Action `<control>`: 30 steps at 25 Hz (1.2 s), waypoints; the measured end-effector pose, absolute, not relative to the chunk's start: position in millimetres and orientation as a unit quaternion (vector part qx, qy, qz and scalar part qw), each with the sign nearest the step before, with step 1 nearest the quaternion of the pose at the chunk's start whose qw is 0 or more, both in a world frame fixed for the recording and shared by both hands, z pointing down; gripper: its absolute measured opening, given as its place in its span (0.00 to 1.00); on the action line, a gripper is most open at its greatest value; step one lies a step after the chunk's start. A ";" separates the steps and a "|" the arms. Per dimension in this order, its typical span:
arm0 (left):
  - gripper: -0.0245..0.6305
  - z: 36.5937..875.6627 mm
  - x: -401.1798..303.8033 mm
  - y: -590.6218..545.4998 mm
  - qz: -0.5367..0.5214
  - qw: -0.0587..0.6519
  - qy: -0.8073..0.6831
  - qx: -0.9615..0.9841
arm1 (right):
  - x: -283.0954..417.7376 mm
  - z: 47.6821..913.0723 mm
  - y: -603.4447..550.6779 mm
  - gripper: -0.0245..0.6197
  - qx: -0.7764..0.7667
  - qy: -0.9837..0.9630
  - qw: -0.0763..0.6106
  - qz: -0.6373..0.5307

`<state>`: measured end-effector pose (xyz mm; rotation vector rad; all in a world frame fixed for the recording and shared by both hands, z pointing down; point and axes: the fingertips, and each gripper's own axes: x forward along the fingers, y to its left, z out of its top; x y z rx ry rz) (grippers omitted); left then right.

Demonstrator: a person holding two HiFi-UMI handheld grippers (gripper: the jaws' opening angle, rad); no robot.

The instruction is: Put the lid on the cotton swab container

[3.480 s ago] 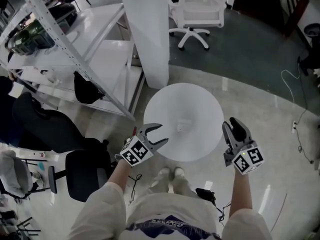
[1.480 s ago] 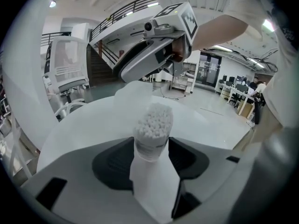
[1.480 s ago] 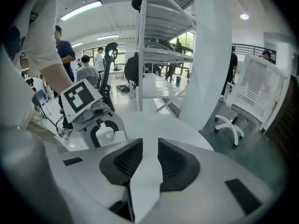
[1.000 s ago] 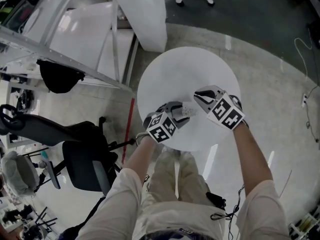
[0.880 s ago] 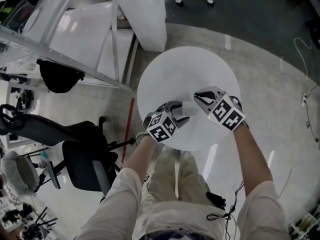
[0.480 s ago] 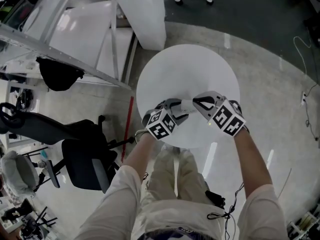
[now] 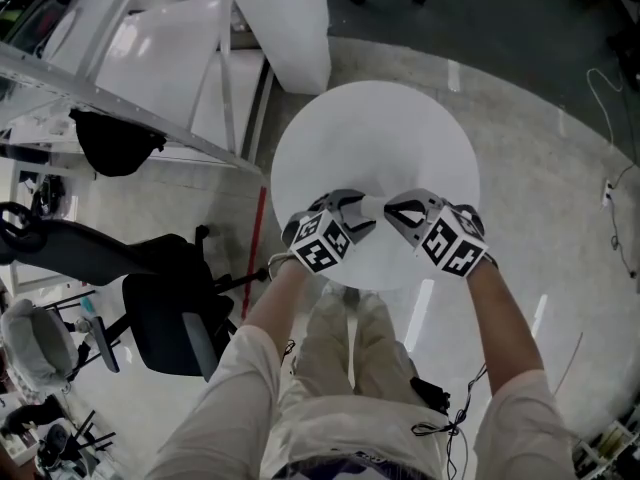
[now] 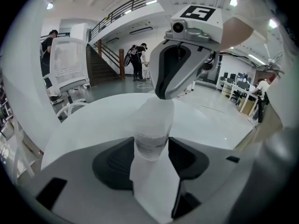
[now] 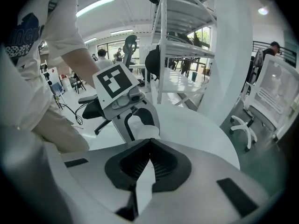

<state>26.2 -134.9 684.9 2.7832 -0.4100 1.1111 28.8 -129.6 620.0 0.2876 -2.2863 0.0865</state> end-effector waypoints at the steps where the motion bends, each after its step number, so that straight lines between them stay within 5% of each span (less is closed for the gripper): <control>1: 0.38 684.6 26.3 -134.6 0.367 0.058 -0.135 0.918 | 29.6 621.5 -128.6 0.05 0.113 -0.905 0.408 0.036; 30: 0.37 687.9 22.8 -135.0 0.370 0.059 -0.134 0.917 | 31.6 631.6 -126.3 0.06 0.108 -0.906 0.405 0.050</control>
